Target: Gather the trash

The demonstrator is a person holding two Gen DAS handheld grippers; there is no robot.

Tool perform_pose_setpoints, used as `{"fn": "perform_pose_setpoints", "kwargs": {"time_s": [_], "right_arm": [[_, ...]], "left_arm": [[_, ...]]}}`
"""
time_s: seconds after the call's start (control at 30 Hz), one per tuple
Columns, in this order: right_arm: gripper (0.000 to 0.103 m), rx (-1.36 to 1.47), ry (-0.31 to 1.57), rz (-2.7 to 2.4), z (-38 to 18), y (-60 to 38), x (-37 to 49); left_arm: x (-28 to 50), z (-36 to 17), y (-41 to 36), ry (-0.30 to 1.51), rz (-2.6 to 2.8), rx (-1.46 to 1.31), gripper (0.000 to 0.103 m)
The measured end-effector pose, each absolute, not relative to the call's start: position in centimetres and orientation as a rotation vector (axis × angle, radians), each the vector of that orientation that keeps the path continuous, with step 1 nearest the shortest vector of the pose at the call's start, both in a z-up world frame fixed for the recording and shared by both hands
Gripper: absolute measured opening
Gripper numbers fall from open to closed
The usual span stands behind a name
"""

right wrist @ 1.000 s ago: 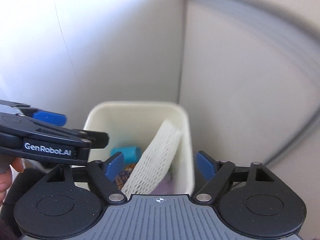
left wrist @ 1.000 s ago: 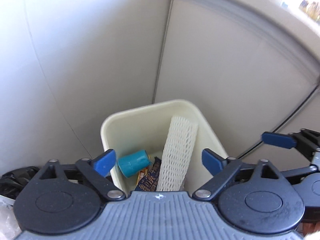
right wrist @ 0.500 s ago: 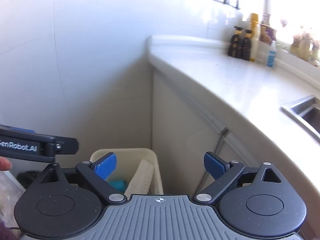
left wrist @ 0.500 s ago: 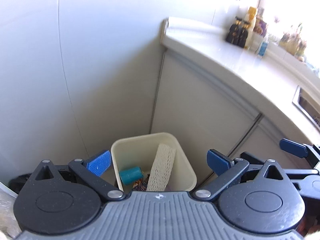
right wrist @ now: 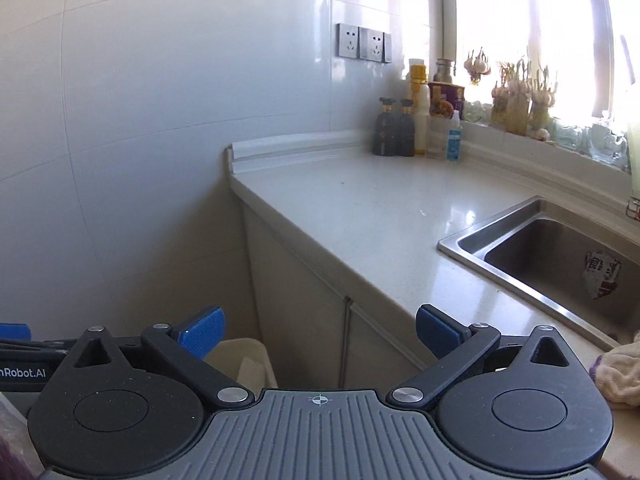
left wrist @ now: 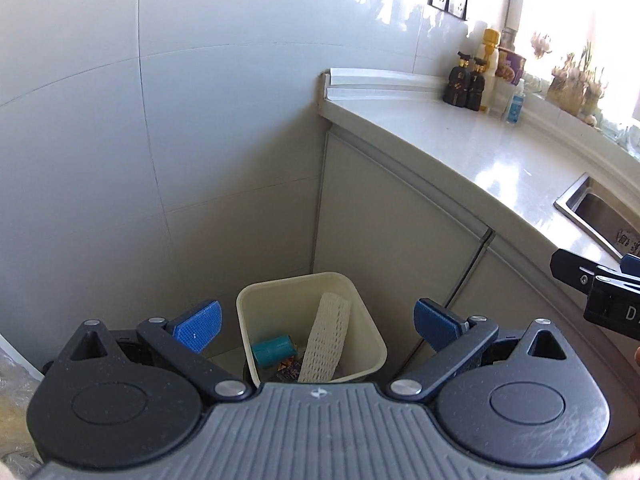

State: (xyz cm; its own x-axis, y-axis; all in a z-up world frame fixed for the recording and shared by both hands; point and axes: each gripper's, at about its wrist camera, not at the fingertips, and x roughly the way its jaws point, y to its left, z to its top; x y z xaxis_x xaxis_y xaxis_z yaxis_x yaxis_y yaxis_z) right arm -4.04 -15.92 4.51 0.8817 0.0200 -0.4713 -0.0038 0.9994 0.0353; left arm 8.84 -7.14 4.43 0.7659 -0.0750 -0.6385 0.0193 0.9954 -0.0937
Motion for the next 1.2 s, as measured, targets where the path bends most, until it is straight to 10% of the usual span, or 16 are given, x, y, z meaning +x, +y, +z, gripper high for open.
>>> {"fn": "perform_pose_setpoints", "kwargs": {"time_s": [1.2], "right_arm": [[0.103, 0.034, 0.565, -0.016, 2.2, -16.5, -2.7]], "left_arm": [[9.5, 2.4, -10.5, 0.82, -0.027, -0.046, 0.103]]}}
